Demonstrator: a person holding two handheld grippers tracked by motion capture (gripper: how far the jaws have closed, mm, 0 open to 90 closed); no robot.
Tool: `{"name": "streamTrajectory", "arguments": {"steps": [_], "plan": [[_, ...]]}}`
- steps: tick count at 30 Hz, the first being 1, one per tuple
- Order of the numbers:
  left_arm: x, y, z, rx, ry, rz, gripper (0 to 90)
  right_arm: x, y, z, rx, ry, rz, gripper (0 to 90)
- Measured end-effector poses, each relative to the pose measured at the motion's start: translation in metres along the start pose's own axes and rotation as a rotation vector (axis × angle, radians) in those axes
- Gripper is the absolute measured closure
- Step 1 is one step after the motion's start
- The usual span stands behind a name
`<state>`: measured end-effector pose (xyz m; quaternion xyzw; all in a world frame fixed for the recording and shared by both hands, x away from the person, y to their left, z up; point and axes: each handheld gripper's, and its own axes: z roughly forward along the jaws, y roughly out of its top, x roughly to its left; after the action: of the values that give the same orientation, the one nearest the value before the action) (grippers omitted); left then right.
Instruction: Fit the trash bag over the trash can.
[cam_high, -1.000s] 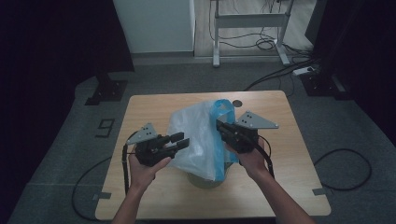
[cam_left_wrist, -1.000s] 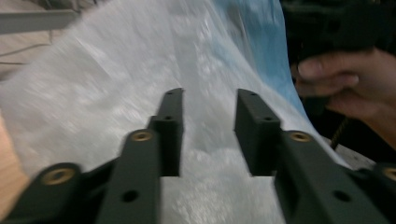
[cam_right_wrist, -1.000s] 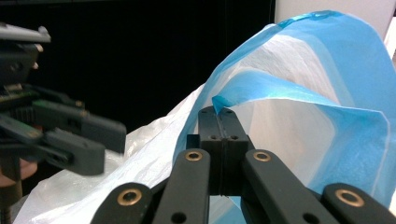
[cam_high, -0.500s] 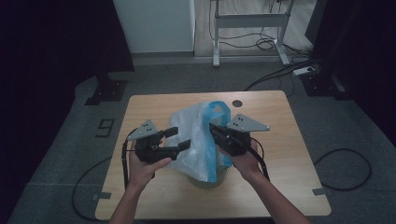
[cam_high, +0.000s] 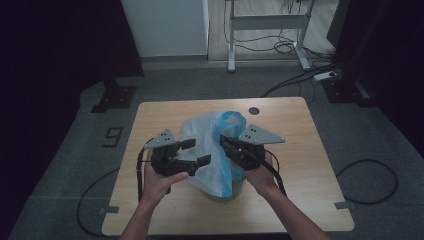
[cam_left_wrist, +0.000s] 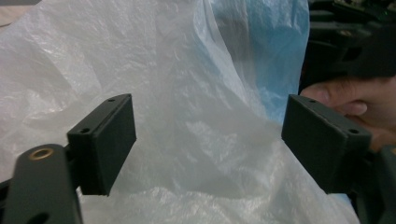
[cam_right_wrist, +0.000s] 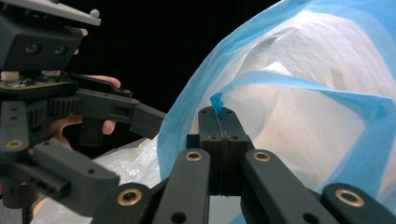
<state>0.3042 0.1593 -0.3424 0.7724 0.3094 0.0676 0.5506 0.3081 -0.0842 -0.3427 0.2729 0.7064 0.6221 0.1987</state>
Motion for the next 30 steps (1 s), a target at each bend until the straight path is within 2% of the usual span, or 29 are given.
{"name": "streamTrajectory", "arguments": {"steps": [2,3,4,5,6,8,9,10,11,14,15,18,20,21,22,23,30], "plan": [[0.001,0.001,0.002,-0.004,0.011,-0.008,28.9,0.000,0.000,0.000,-0.002,0.000,0.004,89.2],[0.001,0.001,0.004,-0.005,0.014,-0.012,28.9,0.000,0.000,-0.001,-0.002,0.000,0.004,89.2],[0.002,0.001,0.005,-0.009,0.018,-0.012,34.3,0.000,0.000,-0.001,-0.002,0.001,0.003,89.2],[0.002,0.002,0.006,-0.013,0.018,-0.010,46.1,0.001,0.000,-0.001,0.001,0.003,-0.001,89.2],[0.002,0.002,0.006,-0.014,0.014,-0.012,46.1,0.001,0.000,-0.001,0.001,0.003,-0.001,89.2],[0.003,0.002,0.008,-0.008,0.004,-0.014,55.4,0.001,0.000,-0.001,0.002,0.007,-0.003,89.2],[0.005,0.001,0.009,-0.005,-0.007,-0.016,64.9,0.001,0.000,-0.002,0.003,0.008,-0.004,89.2],[0.005,0.001,0.009,-0.005,-0.007,-0.016,69.5,0.001,0.000,-0.002,0.003,0.008,-0.004,89.2],[0.007,0.001,0.010,-0.005,-0.012,-0.018,69.5,0.001,-0.001,-0.002,0.003,0.008,-0.003,89.2],[0.009,0.001,0.009,-0.023,-0.022,-0.020,86.3,0.000,-0.002,-0.002,0.005,0.006,-0.001,89.2],[0.011,0.001,0.006,-0.047,-0.021,-0.015,88.9,0.000,-0.002,-0.002,0.005,0.004,0.000,89.2],[0.011,0.001,0.002,-0.076,-0.019,-0.012,89.6,-0.002,-0.003,-0.004,0.005,0.000,0.001,89.2],[0.012,0.000,-0.002,-0.107,-0.020,-0.008,89.7,-0.005,-0.004,-0.006,0.005,-0.010,0.009,89.2],[0.014,0.000,-0.007,-0.143,-0.024,-0.015,89.8,-0.007,-0.005,-0.007,0.004,-0.014,0.010,89.2],[0.014,0.000,-0.007,-0.143,-0.024,-0.015,89.8,-0.007,-0.005,-0.007,0.004,-0.014,0.010,89.2],[0.016,-0.001,-0.011,-0.165,-0.028,-0.023,89.8,-0.009,-0.006,-0.010,0.004,-0.021,0.017,89.2],[0.022,-0.003,-0.020,-0.197,0.001,-0.035,89.8,-0.015,-0.009,-0.016,0.004,-0.041,0.019,89.2]]}}
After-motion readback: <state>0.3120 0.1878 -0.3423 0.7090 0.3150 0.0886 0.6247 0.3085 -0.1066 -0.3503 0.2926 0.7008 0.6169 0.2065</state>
